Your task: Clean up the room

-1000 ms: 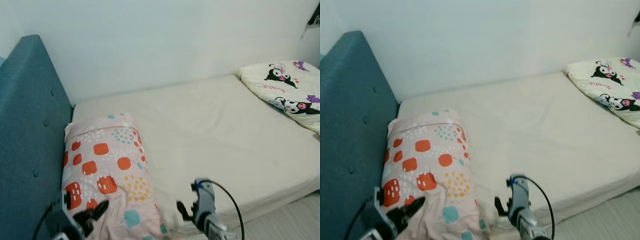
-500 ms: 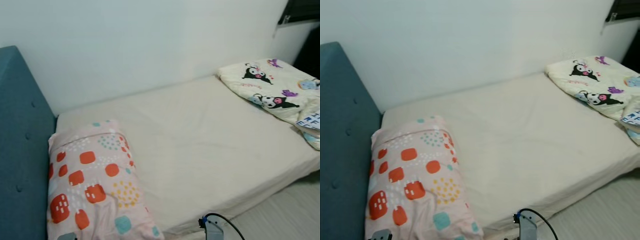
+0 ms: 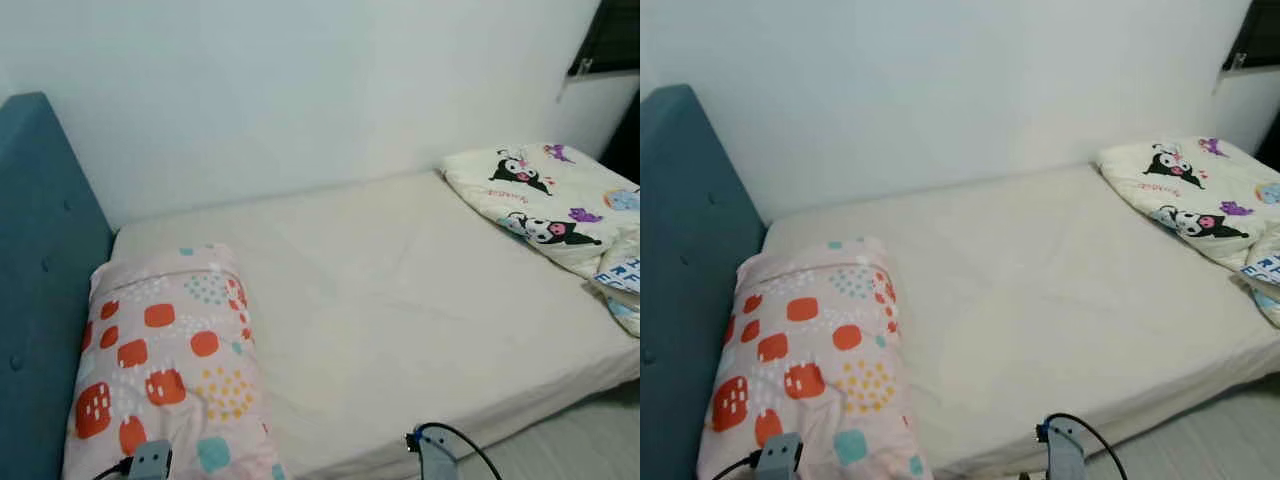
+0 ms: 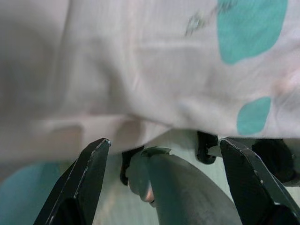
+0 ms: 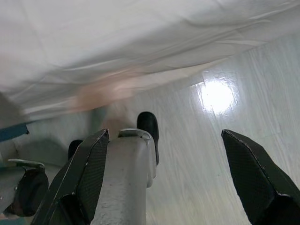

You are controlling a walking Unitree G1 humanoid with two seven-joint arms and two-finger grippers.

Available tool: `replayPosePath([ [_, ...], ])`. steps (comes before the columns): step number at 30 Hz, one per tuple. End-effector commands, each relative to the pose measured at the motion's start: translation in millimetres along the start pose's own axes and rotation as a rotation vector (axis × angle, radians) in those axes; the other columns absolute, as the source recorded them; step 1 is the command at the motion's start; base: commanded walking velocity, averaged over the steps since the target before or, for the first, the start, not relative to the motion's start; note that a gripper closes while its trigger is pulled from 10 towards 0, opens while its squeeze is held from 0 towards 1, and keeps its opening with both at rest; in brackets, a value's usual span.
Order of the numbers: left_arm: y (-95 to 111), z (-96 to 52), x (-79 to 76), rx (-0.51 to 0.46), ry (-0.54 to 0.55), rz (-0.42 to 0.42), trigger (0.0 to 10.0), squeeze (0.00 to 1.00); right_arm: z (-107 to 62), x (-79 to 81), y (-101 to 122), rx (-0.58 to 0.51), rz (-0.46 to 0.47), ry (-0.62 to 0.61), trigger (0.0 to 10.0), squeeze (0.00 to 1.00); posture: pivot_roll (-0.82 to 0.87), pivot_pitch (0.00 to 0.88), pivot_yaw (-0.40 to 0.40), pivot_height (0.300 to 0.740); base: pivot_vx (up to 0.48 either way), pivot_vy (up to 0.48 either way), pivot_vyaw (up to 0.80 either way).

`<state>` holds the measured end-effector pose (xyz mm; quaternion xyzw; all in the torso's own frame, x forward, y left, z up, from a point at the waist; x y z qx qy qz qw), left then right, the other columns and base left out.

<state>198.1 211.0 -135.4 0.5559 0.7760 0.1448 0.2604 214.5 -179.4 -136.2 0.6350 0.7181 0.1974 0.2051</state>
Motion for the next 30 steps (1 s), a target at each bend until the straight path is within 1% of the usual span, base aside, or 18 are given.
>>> replayPosePath([
  [1, -5, 0.7, -2.7, 0.022, -0.001, 0.015, 10.0, 0.00, -0.6, -1.1, -4, 0.012, 0.004, -0.006, 10.0, 0.00, -0.09, 0.041, -0.006, 0.740, 0.000, -0.472, 0.00],
  [2, -5, 1.5, -5.8, 0.024, -0.010, 0.026, 10.0, 0.00, -1.2, -3.8, -7, 0.020, 0.008, -0.016, 10.0, 0.00, -0.10, 0.041, -0.001, 0.740, 0.000, -0.472, 0.00],
  [6, -8, 0.9, -4.3, 0.031, -0.007, 0.039, 10.0, 0.00, -1.6, -5.4, -10, 0.025, 0.010, -0.022, 10.0, 0.00, -0.10, 0.042, -0.001, 0.740, 0.000, -0.472, 0.00],
  [8, -15, -2.9, 5.0, 0.048, 0.006, 0.053, 10.0, 0.00, -1.8, -5.5, -11, 0.030, 0.007, -0.022, 10.0, 0.00, -0.10, 0.044, -0.001, 0.740, 0.000, -0.469, 0.00],
  [9, -15, -2.9, 5.0, 0.048, 0.006, 0.053, 10.0, 0.00, -1.8, -5.5, -11, 0.030, 0.007, -0.022, 10.0, 0.00, -0.10, 0.044, -0.001, 0.740, 0.000, -0.469, 0.00],
  [12, -27, -8.4, 16.6, 0.070, 0.025, 0.055, 10.0, 0.00, -2.0, -5.1, -13, 0.035, 0.004, -0.020, 10.0, 0.00, -0.10, 0.047, 0.000, 0.740, 0.000, -0.469, 0.00],
  [13, -27, -8.4, 16.6, 0.070, 0.025, 0.055, 10.0, 0.00, -2.0, -5.1, -13, 0.035, 0.004, -0.020, 10.0, 0.00, -0.10, 0.047, 0.000, 0.740, 0.000, -0.469, 0.00],
  [14, -35, -11.6, 22.1, 0.082, 0.037, 0.049, 10.0, 0.00, -2.2, -4.8, -15, 0.039, 0.003, -0.020, 10.0, 0.00, -0.10, 0.048, 0.000, 0.740, 0.000, -0.469, 0.00],
  [17, -42, -14.1, 25.8, 0.094, 0.046, 0.048, 10.0, 0.00, -2.4, -4.6, -16, 0.042, 0.004, -0.019, 10.0, 0.00, -0.10, 0.052, 0.002, 0.740, 0.000, -0.469, 0.00],
  [21, -49, -15.7, 27.5, 0.107, 0.053, 0.049, 10.0, 0.00, -2.6, -4.3, -17, 0.044, 0.005, -0.019, 10.0, 0.00, -0.10, 0.059, 0.004, 0.740, 0.000, -0.469, 0.00],
  [26, -49, -13.4, 21.8, 0.112, 0.051, 0.056, 10.0, 0.00, -2.6, -3.0, -17, 0.040, -0.003, -0.012, 10.0, 0.00, -0.09, 0.058, 0.010, 0.740, 0.000, -0.469, 0.00],
  [30, -49, -13.0, 20.9, 0.112, 0.051, 0.056, 10.0, 0.00, -2.5, -2.3, -16, 0.039, -0.008, -0.007, 10.0, 0.00, -0.09, 0.058, 0.011, 0.740, 0.000, -0.469, 0.00],
])
Point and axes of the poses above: a point about 5 cm out from each wrist's last joint towards the gripper, its own z axis pointing out of the wrist towards the gripper, its own y axis along the axis of the wrist's last joint, x = y × z, the point moved 6 cm from there along z, pointing out of the wrist towards the gripper, and after that the axes turned 10 degrees about -z, right-handed, at the moved point
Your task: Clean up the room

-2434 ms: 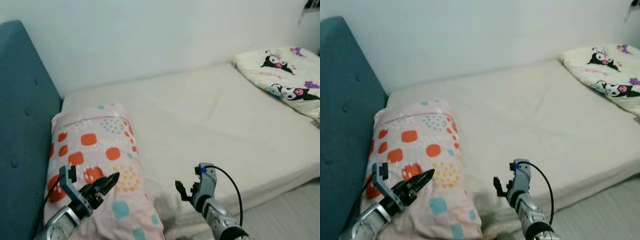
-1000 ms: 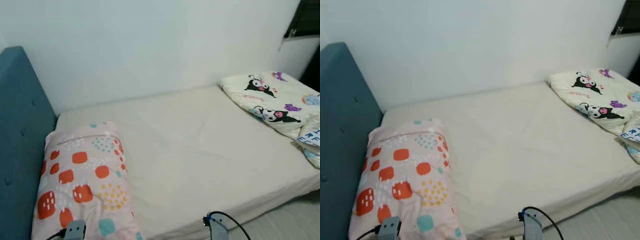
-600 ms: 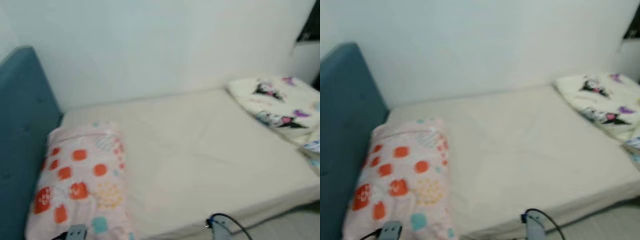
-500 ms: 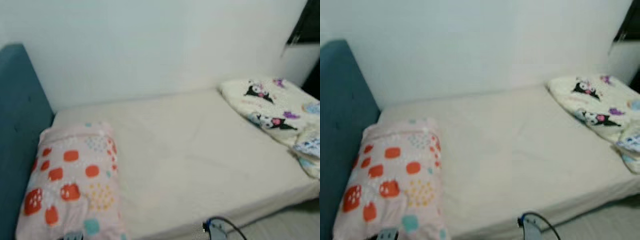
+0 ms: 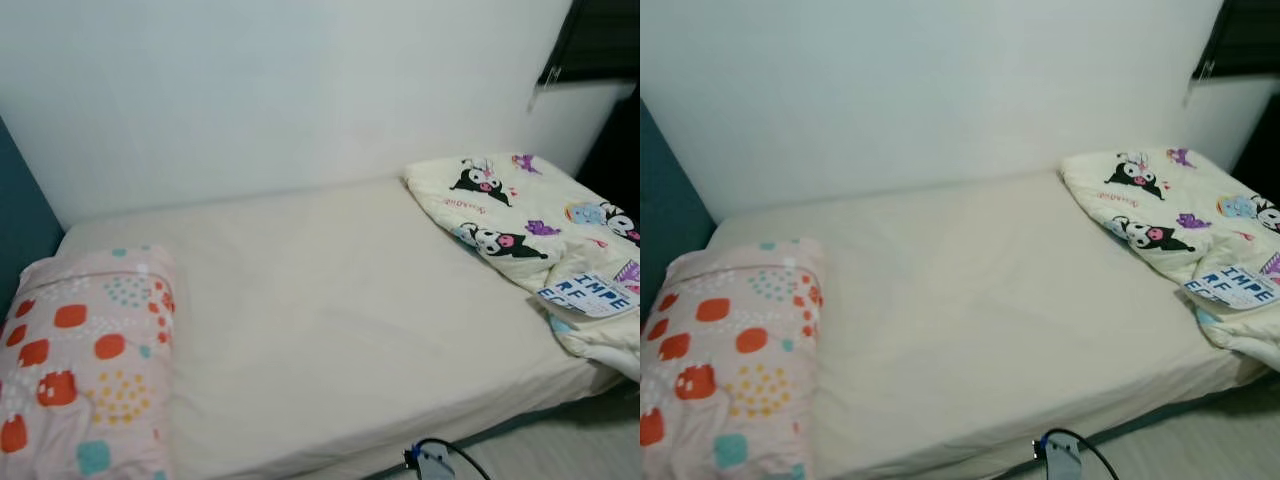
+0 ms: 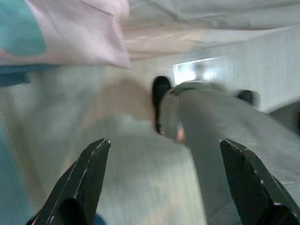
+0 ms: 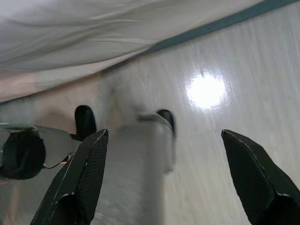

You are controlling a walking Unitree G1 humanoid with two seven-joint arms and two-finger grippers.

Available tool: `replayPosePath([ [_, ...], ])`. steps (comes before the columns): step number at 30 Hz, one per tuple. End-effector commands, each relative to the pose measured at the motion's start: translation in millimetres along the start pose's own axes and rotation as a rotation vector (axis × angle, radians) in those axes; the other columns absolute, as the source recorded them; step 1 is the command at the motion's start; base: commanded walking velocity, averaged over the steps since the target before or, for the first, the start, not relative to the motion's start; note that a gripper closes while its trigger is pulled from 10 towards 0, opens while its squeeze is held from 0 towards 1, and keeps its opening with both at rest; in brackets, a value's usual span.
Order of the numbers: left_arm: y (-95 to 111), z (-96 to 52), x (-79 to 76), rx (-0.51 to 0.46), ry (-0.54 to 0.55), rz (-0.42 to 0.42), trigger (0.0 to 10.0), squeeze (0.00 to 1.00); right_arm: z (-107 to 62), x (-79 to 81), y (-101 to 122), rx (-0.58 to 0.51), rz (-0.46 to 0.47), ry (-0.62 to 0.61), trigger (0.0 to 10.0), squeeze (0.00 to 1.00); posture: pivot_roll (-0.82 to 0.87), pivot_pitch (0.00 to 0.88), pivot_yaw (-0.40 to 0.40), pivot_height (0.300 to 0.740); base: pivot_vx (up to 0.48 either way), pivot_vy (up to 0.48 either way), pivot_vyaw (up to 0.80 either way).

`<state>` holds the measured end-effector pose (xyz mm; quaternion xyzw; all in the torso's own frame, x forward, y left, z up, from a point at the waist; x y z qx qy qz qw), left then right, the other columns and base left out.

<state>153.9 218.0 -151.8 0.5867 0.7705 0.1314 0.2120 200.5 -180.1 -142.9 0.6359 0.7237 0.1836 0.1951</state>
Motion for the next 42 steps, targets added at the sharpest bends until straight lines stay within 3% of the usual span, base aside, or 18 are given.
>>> replayPosePath([
  [1, -8, -0.1, -1.6, 0.023, 0.001, -0.004, 10.0, 0.00, -0.3, -3.5, 0, 0.004, -0.028, -0.006, 10.0, 0.00, -0.09, 0.059, 0.014, 0.740, 0.000, -0.469, 0.75],
  [15, 23, 10.7, -29.3, -0.012, -0.028, 0.014, 10.0, 0.00, 0.7, -9.9, 17, -0.049, 0.013, -0.038, 10.0, 0.00, -0.10, 0.055, 0.020, 0.740, 0.000, -0.469, 0.56],
  [20, 25, 12.2, -35.6, -0.013, -0.037, 0.017, 10.0, 0.00, 0.8, -14.0, 21, -0.055, 0.026, -0.064, 10.0, 0.00, -0.10, 0.056, 0.019, 0.740, 0.000, -0.469, 0.46],
  [32, 29, 8.8, -21.9, -0.019, -0.035, 0.021, 10.0, 0.00, 1.2, -17.3, 31, -0.078, 0.039, -0.090, 10.0, 0.00, -0.10, 0.058, 0.017, 0.740, 0.000, -0.469, 0.00],
  [38, 31, 9.8, -24.9, -0.021, -0.037, 0.026, 10.0, 0.00, 0.9, -21.3, 40, -0.109, 0.064, -0.105, 10.0, 0.00, -0.10, 0.059, 0.019, 0.740, 0.000, -0.469, 0.00],
  [42, 26, 14.1, -45.5, -0.014, -0.053, 0.034, 10.0, 0.00, 0.1, -28.0, 53, -0.148, 0.100, -0.133, 10.0, 0.00, -0.10, 0.059, 0.018, 0.740, 0.000, -0.469, 0.00],
])
Point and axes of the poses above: a point about 5 cm out from each wrist's last joint towards the gripper, its own z axis pointing out of the wrist towards the gripper, its own y axis along the axis of the wrist's last joint, x = y × z, the point moved 6 cm from there along z, pointing out of the wrist towards the gripper, and after that the axes turned 10 degrees about -z, right-handed, at the moved point
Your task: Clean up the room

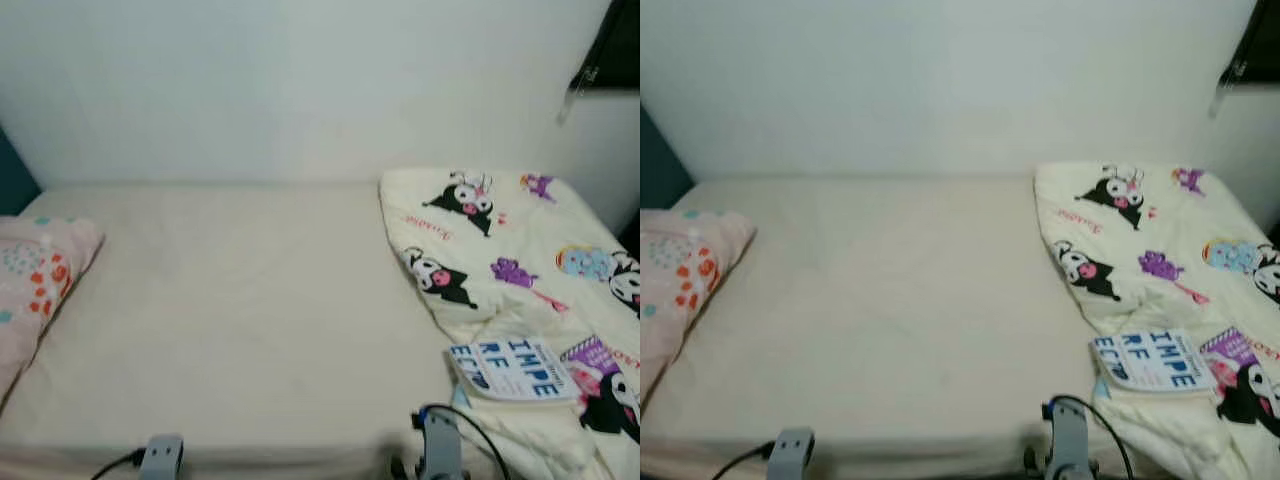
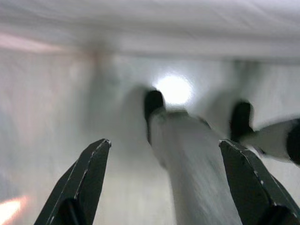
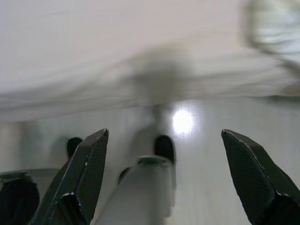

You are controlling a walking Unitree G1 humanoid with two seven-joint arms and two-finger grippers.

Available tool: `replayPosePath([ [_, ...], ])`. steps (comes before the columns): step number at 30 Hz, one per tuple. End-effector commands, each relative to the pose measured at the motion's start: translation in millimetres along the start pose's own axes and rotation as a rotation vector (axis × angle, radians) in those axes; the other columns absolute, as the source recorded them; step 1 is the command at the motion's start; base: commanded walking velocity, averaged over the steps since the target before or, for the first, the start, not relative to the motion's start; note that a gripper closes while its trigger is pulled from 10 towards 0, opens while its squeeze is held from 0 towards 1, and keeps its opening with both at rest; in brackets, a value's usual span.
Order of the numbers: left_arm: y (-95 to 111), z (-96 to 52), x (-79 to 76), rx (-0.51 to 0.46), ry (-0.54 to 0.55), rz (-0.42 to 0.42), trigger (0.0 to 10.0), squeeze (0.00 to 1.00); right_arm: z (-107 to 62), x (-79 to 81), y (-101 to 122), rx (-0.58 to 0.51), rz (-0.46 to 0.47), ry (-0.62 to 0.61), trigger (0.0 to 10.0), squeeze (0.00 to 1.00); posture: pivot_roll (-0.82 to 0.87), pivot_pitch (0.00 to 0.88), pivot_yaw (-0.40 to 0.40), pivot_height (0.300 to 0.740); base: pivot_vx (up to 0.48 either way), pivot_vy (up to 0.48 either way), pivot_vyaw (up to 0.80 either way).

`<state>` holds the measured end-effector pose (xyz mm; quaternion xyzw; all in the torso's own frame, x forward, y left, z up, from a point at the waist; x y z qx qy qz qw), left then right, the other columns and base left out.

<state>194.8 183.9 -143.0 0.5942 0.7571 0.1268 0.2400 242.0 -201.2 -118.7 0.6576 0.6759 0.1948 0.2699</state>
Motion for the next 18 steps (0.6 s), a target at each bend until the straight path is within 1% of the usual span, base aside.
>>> replayPosePath([
  [1, -4, 1.2, -4.8, 0.014, 0.000, 0.016, 10.0, 0.00, 1.0, -2.3, 11, -0.033, 0.038, -0.023, 10.0, 0.00, -0.10, 0.059, 0.018, 0.740, 0.000, -0.469, 0.00],
  [2, -3, 2.1, -8.4, 0.014, -0.004, 0.017, 10.0, 0.00, 1.3, -7.9, 16, -0.051, 0.045, -0.049, 10.0, 0.00, -0.10, 0.059, 0.018, 0.740, 0.000, -0.469, 0.00],
  [3, -3, 2.1, -8.4, 0.014, -0.004, 0.017, 10.0, 0.00, 1.3, -7.9, 16, -0.051, 0.045, -0.049, 10.0, 0.00, -0.10, 0.059, 0.018, 0.740, 0.000, -0.469, 0.00],
  [5, -2, 2.9, -11.8, 0.013, -0.007, 0.018, 10.0, 0.00, 1.2, -15.8, 20, -0.062, 0.080, -0.083, 10.0, 0.00, -0.10, 0.059, 0.018, 0.740, 0.000, -0.469, 0.00],
  [6, -2, 2.9, -11.8, 0.013, -0.007, 0.018, 10.0, 0.00, 1.2, -15.8, 20, -0.062, 0.080, -0.083, 10.0, 0.00, -0.10, 0.059, 0.018, 0.740, 0.000, -0.469, 0.00],
  [8, -2, 4.1, -16.6, 0.014, -0.011, 0.022, 10.0, 0.00, 1.1, -24.4, 27, -0.084, 0.148, -0.109, 10.0, 0.00, -0.10, 0.060, 0.021, 0.740, 0.000, -0.469, 0.00],
  [10, -2, 4.4, -17.8, 0.015, -0.012, 0.025, 10.0, 0.00, 1.1, -28.1, 34, -0.109, 0.205, -0.113, 10.0, 0.00, -0.11, 0.060, 0.022, 0.740, 0.000, -0.469, 0.00],
  [11, -2, 4.1, -16.6, 0.016, -0.010, 0.027, 10.0, 0.00, 1.3, -28.4, 38, -0.122, 0.224, -0.109, 10.0, 0.00, -0.11, 0.060, 0.022, 0.740, 0.000, -0.469, 0.00],
  [12, -2, 4.1, -16.6, 0.016, -0.010, 0.027, 10.0, 0.00, 1.3, -28.4, 38, -0.122, 0.224, -0.109, 10.0, 0.00, -0.11, 0.060, 0.022, 0.740, 0.000, -0.469, 0.00],
  [15, -1, 3.7, -12.7, 0.012, 0.006, 0.017, 10.0, 0.00, 1.8, -26.6, 47, -0.148, 0.249, -0.093, 10.0, 0.00, -0.10, 0.059, 0.021, 0.740, 0.000, -0.466, 0.00],
  [16, 1, 4.4, -14.4, 0.005, 0.011, 0.019, 10.0, 0.00, 2.2, -24.2, 52, -0.160, 0.253, -0.084, 10.0, 0.00, -0.10, 0.060, 0.019, 0.740, 0.000, 0.000, 0.00],
  [18, 3, 4.8, -15.9, -0.004, 0.012, 0.011, 10.0, 0.00, 2.3, -23.3, 55, -0.168, 0.256, -0.078, 10.0, 0.00, -0.10, 0.060, 0.019, 0.740, 0.000, 0.000, 0.00],
])
Point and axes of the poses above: a point about 5 cm out from each wrist's last joint towards the gripper, its own z axis pointing out of the wrist towards the gripper, its own y axis along the axis of the wrist's last joint, x = y × z, the point moved 6 cm from there along z, pointing out of the wrist towards the gripper, and after that the axes turned 10 degrees about -z, right-handed, at the moved point
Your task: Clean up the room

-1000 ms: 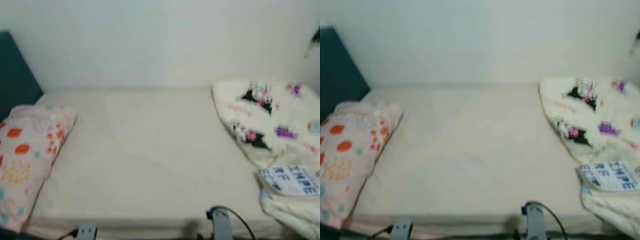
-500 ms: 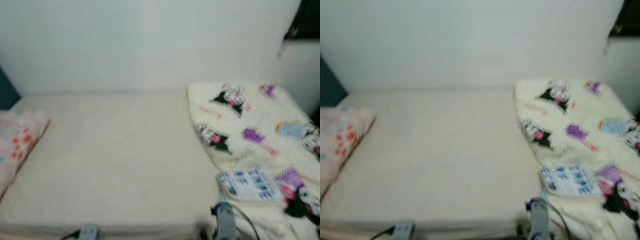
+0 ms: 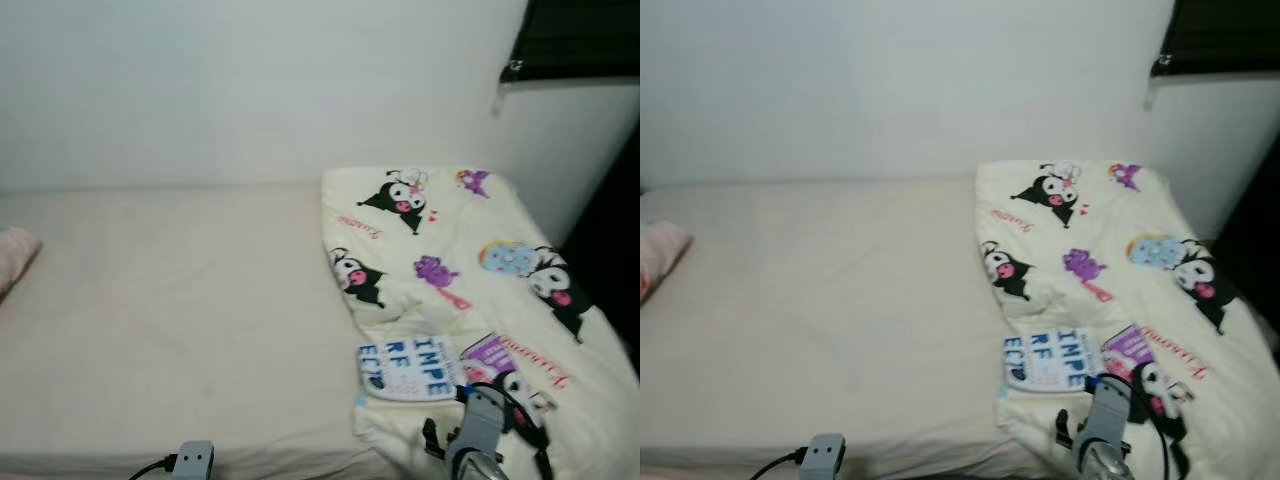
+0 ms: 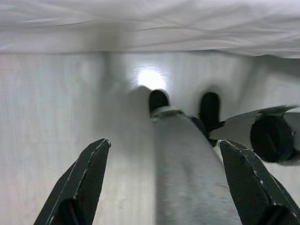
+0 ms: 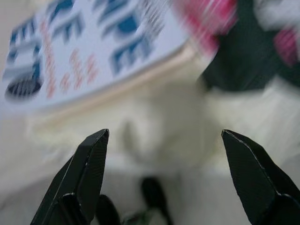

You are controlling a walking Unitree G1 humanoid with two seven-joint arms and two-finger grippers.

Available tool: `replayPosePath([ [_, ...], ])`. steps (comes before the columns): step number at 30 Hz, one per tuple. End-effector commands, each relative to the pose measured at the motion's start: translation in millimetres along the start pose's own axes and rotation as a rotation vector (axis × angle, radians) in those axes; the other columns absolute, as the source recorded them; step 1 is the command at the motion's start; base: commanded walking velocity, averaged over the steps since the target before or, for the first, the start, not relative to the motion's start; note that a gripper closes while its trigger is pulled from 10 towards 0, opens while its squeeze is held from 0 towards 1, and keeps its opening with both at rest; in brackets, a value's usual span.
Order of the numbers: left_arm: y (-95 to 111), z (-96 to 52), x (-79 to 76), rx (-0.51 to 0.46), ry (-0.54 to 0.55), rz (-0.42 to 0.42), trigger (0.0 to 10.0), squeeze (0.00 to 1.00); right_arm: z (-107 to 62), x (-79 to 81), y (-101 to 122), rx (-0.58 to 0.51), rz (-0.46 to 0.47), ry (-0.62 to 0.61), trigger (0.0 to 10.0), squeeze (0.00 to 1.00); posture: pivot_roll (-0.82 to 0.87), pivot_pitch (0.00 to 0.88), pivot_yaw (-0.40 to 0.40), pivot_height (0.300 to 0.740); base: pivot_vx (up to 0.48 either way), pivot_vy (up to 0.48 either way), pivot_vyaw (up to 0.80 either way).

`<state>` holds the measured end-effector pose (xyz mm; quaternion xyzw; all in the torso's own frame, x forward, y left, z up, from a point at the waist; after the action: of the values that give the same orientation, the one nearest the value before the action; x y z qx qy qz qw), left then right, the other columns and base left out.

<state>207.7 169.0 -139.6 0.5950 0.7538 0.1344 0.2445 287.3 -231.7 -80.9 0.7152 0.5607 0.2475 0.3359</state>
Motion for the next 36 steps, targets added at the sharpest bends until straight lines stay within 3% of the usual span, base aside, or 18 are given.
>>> replayPosePath([
  [1, -3, 0.1, -0.2, 0.008, 0.011, 0.001, 10.0, 0.00, -0.6, 10.4, -3, 0.004, 0.026, 0.027, 10.0, 0.00, -0.10, 0.060, 0.020, 0.740, 0.000, 0.000, 0.00],
  [9, 0, 0.4, -2.0, -0.003, 0.002, 0.001, 10.0, 0.00, 1.1, 12.8, 7, -0.024, 0.032, 0.037, 10.0, 0.00, -0.11, 0.060, 0.020, 0.740, 0.000, 0.000, 0.00],
  [16, -1, 1.0, -4.9, 0.000, 0.001, 0.014, 10.0, 0.00, 2.6, 17.6, 19, -0.060, 0.071, 0.060, 10.0, 0.00, -0.11, 0.064, 0.020, 0.740, 0.000, -0.465, 0.00],
  [18, -2, 0.5, -2.2, -0.009, 0.016, 0.010, 10.0, 0.00, 3.9, 24.6, 33, -0.096, 0.118, 0.092, 10.0, 0.00, -0.11, 0.065, 0.018, 0.740, 0.000, 0.000, 0.00],
  [26, -1, 0.4, -1.7, -0.015, 0.021, 0.006, 10.0, 0.00, 4.4, 41.6, 49, -0.128, 0.138, 0.171, 10.0, 0.00, -0.11, 0.063, 0.014, 0.730, 0.000, 0.000, 0.00],
  [28, -1, 0.1, -0.3, -0.019, 0.020, 0.010, 10.0, 0.00, 3.6, 52.8, 63, -0.163, 0.193, 0.231, 10.0, 0.00, -0.11, 0.061, 0.015, 0.720, 0.000, 0.000, 0.00],
  [31, 0, 0.0, 0.0, -0.020, 0.020, 0.013, 10.0, 0.00, 3.0, 56.9, 68, -0.178, 0.219, 0.255, 10.0, 0.00, -0.11, 0.061, 0.015, 0.715, 0.000, 0.000, 0.00],
  [33, 1, 0.0, 0.0, -0.021, 0.017, 0.033, 10.0, 0.00, 2.6, 61.4, 77, -0.194, 0.277, 0.283, 10.0, 0.00, -0.11, 0.059, 0.018, 0.705, 0.000, 0.000, 0.00],
  [36, 1, 0.0, 0.3, -0.021, 0.021, 0.078, 10.0, 0.00, 3.2, 61.8, 76, -0.180, 0.264, 0.279, 10.0, 0.00, -0.10, 0.059, 0.019, 0.695, 0.000, 0.000, 0.00],
])
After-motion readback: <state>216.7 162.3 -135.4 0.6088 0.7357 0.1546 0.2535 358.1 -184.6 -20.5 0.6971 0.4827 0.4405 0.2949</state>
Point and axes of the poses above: a point about 5 cm out from each wrist's last joint towards the gripper, its own z axis pointing out of the wrist towards the gripper, its own y axis along the axis of the wrist's last joint, x = y × z, the point moved 6 cm from there along z, pointing out of the wrist towards the gripper, and after that the axes turned 10 degrees about -z, right-handed, at the moved point
